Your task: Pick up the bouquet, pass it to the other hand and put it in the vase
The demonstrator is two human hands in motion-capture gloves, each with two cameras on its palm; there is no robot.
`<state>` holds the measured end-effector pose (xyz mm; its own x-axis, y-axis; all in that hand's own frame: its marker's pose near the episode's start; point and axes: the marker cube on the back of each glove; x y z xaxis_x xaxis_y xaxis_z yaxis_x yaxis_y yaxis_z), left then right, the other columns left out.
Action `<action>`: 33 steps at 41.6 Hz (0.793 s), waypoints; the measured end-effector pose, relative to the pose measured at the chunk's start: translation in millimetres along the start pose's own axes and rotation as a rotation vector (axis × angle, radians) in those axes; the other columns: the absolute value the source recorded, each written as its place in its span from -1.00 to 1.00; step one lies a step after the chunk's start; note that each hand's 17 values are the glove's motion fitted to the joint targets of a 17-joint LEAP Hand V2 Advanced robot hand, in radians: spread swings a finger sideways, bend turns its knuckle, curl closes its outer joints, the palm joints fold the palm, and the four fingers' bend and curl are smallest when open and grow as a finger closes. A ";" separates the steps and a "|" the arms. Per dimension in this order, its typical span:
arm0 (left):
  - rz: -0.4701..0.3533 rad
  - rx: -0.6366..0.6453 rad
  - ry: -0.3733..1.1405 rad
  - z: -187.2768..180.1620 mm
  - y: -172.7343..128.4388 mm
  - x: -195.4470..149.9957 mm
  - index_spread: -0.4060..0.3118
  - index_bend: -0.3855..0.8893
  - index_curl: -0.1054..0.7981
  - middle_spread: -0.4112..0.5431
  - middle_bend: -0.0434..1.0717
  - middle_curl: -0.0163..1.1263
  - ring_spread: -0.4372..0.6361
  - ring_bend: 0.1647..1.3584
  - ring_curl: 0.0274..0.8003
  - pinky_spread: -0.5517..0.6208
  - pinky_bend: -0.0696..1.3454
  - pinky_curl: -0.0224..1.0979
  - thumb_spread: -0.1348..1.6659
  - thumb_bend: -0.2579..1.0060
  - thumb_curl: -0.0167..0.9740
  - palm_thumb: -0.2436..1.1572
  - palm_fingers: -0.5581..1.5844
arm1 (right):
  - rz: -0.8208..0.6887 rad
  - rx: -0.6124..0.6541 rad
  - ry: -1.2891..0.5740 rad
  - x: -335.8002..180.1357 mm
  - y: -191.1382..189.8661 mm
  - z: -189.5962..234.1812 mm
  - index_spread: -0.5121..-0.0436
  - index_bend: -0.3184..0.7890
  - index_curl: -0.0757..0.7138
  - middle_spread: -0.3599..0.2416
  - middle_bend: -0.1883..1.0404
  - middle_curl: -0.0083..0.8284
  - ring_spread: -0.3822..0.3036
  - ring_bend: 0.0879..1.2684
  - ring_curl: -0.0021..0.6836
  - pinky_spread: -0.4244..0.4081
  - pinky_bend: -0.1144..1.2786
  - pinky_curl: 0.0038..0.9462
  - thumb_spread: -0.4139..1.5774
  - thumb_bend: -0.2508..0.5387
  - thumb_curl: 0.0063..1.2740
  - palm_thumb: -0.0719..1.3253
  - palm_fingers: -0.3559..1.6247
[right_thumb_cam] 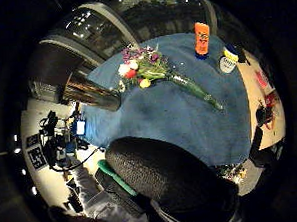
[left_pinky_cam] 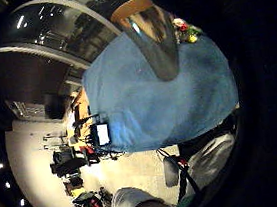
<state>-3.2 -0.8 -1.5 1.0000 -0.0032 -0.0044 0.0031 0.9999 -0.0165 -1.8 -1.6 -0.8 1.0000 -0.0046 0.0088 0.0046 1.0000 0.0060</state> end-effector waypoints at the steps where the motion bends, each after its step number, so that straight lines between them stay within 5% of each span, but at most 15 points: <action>1: 0.001 -0.007 0.001 -0.8 0.4 -0.7 0.07 -0.07 -0.63 0.02 -0.55 -0.88 0.04 -0.61 -0.89 0.23 -0.50 -0.87 -0.35 -0.43 -0.95 -0.45 -0.05 | 0.000 0.001 -0.001 -0.5 0.4 -0.1 0.36 -0.52 -0.89 0.30 -0.62 -1.00 0.33 -0.30 -0.70 0.28 0.17 -0.67 -0.21 -0.28 -0.95 -0.78 -0.28; 6: 0.028 -0.109 0.046 -6.8 7.1 -6.7 0.04 -0.09 -0.48 0.08 -0.56 -0.74 0.17 -0.55 -0.70 0.39 -0.51 -0.75 0.06 -0.38 -0.92 -0.41 -0.08 | 0.038 0.027 0.031 -0.5 10.7 3.7 -0.07 -0.39 -0.79 0.37 -0.51 -0.93 0.45 -0.07 -0.40 0.41 0.39 -0.41 0.04 -0.34 -0.88 -0.76 -0.39; 14: 0.033 -0.124 0.024 -3.5 14.2 -11.4 0.00 -0.08 -0.29 0.06 -0.51 -0.60 0.26 -0.61 -0.63 0.51 -0.59 -0.68 0.41 -0.38 -0.84 -0.40 -0.05 | 0.051 0.023 -0.011 11.8 22.2 25.7 -0.30 -0.23 -0.67 0.37 -0.44 -0.81 0.53 0.01 -0.28 0.49 0.45 -0.32 0.24 -0.41 -0.80 -0.77 -0.44; 25: 0.049 -0.103 0.063 4.7 9.1 -7.4 -0.02 -0.13 -0.16 0.05 -0.55 -0.50 0.29 -0.62 -0.56 0.56 -0.63 -0.60 0.58 -0.43 -0.75 -0.42 -0.05 | 0.085 0.044 0.071 10.4 12.9 26.7 -0.38 -0.21 -0.55 0.35 -0.43 -0.68 0.53 0.03 -0.22 0.52 0.46 -0.29 0.34 -0.43 -0.73 -0.79 -0.45; 33: 0.097 -0.114 0.107 18.7 -0.2 9.6 -0.02 -0.12 -0.09 0.06 -0.58 -0.45 0.32 -0.63 -0.52 0.58 -0.65 -0.56 0.58 -0.49 -0.69 -0.45 -0.07 | 0.034 -0.028 0.068 5.2 15.5 8.8 -0.40 -0.27 -0.55 0.26 -0.30 -0.53 0.33 0.05 -0.19 0.51 0.39 -0.31 0.37 -0.42 -0.69 -0.79 -0.39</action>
<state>6.5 -0.8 17.1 0.9894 0.0849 -0.1176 -0.0995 0.9873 -0.1243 3.5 13.9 8.2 0.9978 0.0291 -0.0590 -0.0304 0.9993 -0.0206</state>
